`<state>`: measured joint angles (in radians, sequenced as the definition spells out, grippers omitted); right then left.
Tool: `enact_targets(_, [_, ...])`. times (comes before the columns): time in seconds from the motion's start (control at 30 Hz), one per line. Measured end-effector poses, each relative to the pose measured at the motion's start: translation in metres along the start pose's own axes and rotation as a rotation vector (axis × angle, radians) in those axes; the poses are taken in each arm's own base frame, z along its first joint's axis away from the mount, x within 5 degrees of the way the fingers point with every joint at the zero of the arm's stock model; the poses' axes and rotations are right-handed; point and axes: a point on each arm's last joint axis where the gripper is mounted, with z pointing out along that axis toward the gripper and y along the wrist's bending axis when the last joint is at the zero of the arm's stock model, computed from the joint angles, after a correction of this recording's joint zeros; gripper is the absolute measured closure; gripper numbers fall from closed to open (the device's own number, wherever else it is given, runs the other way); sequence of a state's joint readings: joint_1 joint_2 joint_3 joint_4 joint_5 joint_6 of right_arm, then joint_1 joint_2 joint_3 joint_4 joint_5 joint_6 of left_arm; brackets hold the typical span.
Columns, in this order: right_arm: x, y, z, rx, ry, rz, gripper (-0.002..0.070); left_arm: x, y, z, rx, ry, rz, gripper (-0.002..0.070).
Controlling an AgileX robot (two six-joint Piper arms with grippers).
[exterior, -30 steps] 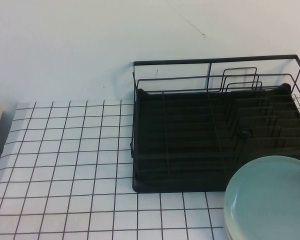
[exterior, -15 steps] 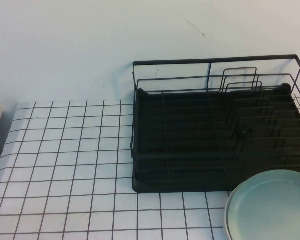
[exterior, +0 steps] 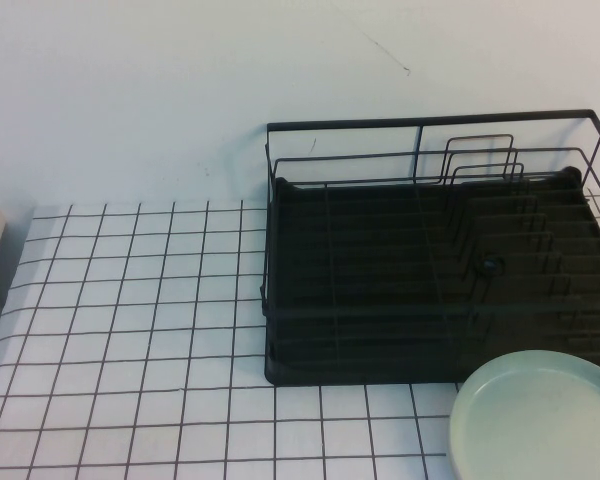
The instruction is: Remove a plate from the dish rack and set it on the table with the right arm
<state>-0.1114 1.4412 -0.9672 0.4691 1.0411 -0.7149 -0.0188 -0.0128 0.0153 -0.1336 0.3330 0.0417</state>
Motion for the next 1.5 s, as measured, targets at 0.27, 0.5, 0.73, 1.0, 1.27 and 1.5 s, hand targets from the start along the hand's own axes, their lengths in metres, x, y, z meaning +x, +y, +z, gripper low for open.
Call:
enact_targets(0.27, [0.014,0.003,0.026,-0.054,-0.091,-0.071,0.0671,0.000,0.000,0.000,0.000,0.000,0.000,0.0678])
enact_targets(0.5, [0.010,0.026,-0.027,0.102,-0.325,-0.228,0.0678,0.000,0.000,0.000,0.000,0.000,0.004,0.0678])
enact_targets(0.73, [0.017,0.061,-0.071,0.101,-0.559,-0.252,0.0678,0.000,0.000,0.000,0.000,0.000,0.004,0.0678])
enact_targets(1.0, [0.014,0.072,-0.078,0.026,-0.648,-0.262,0.0678,0.000,0.000,0.000,0.000,0.000,0.004,0.0678])
enact_targets(1.27, [0.012,0.074,-0.079,0.082,-0.671,-0.389,0.0678,0.000,0.000,0.000,0.000,0.000,0.004,0.0678])
enact_targets(1.5, [0.017,0.084,-0.091,0.117,-0.737,-0.465,0.0678,0.000,0.000,0.000,0.000,0.000,0.004,0.0678])
